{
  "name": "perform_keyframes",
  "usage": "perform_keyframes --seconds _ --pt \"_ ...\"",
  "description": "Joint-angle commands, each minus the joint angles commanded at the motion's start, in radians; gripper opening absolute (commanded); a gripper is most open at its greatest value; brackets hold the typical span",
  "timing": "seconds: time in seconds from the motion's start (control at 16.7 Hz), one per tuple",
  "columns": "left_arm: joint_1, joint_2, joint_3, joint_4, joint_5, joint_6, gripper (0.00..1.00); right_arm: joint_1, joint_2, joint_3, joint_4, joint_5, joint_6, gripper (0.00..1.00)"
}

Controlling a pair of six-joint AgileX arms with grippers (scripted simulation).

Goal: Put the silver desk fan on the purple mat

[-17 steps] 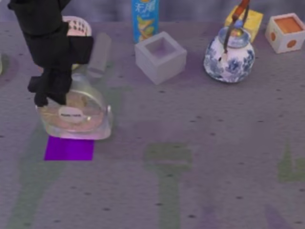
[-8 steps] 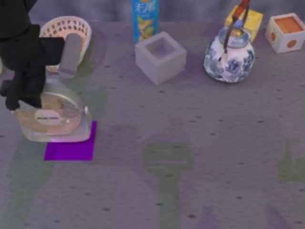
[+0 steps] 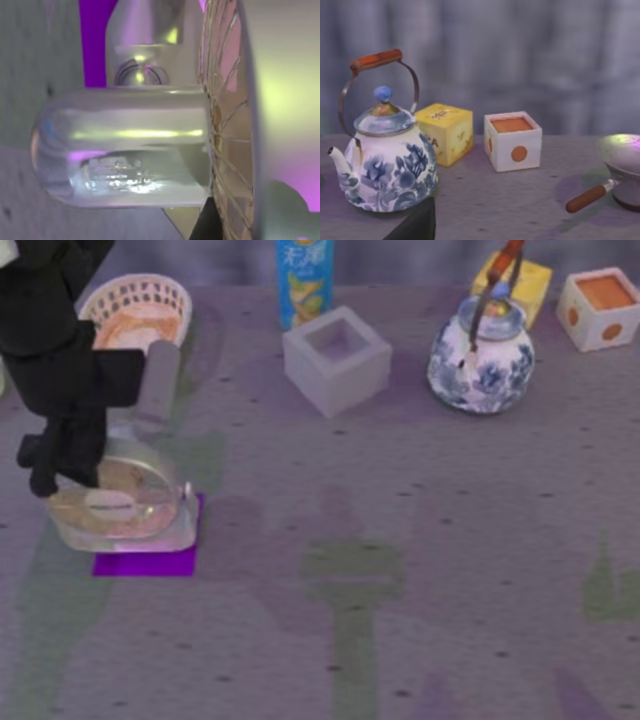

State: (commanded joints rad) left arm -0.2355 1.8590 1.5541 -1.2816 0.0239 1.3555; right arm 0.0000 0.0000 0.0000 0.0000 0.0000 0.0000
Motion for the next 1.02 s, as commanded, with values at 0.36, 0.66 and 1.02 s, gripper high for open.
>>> perform_keyframes --seconds 0.36,0.66,1.02 --pt "0.000 0.000 0.000 0.000 0.000 0.000 0.30 0.000 0.000 0.000 0.000 0.000 0.000 1.00" --pt "0.000 0.000 0.000 0.000 0.000 0.000 0.68 0.000 0.000 0.000 0.000 0.000 0.000 1.00" --pt "0.000 0.000 0.000 0.000 0.000 0.000 1.00 0.000 0.000 0.000 0.000 0.000 0.000 1.00"
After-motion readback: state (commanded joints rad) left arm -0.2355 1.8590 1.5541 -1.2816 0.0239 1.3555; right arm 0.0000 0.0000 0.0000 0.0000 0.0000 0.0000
